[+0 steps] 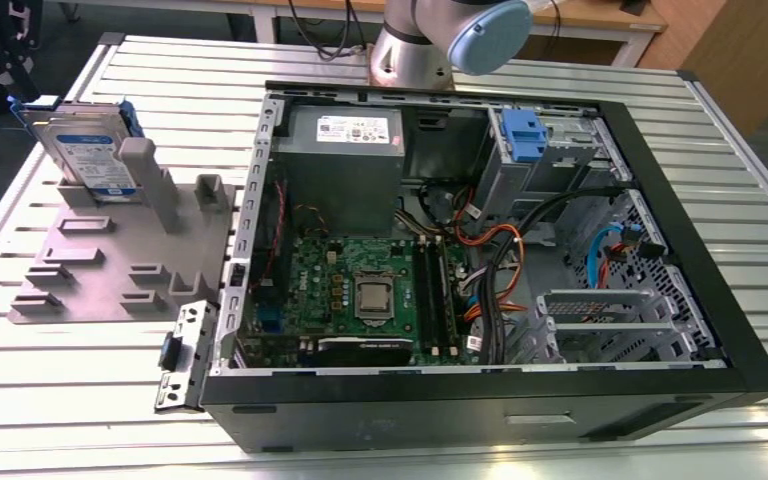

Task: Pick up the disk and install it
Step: 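Pick up the disk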

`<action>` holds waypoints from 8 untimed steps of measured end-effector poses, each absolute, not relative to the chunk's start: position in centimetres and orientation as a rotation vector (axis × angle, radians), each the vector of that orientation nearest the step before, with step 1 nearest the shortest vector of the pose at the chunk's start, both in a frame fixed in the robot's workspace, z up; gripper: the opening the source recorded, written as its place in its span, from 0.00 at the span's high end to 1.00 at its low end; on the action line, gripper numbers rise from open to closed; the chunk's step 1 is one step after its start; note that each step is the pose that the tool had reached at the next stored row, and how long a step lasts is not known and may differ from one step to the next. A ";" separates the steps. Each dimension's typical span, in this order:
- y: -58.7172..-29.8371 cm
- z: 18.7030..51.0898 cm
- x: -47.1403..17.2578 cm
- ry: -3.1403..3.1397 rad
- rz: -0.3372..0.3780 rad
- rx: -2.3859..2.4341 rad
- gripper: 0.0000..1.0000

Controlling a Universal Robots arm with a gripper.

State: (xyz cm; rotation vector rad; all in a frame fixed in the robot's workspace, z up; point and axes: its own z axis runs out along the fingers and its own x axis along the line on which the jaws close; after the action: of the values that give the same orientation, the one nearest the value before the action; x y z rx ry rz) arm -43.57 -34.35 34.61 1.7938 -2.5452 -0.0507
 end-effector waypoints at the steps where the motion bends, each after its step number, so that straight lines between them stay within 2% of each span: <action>1: -34.4 34.6 -43.6 -2.534 -0.050 1.809 0.89; 8: -34.3 34.6 -43.6 -2.472 -0.048 1.909 0.89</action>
State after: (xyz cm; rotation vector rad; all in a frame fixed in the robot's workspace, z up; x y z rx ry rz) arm -43.59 -34.35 34.61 1.9086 -2.4718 -0.0482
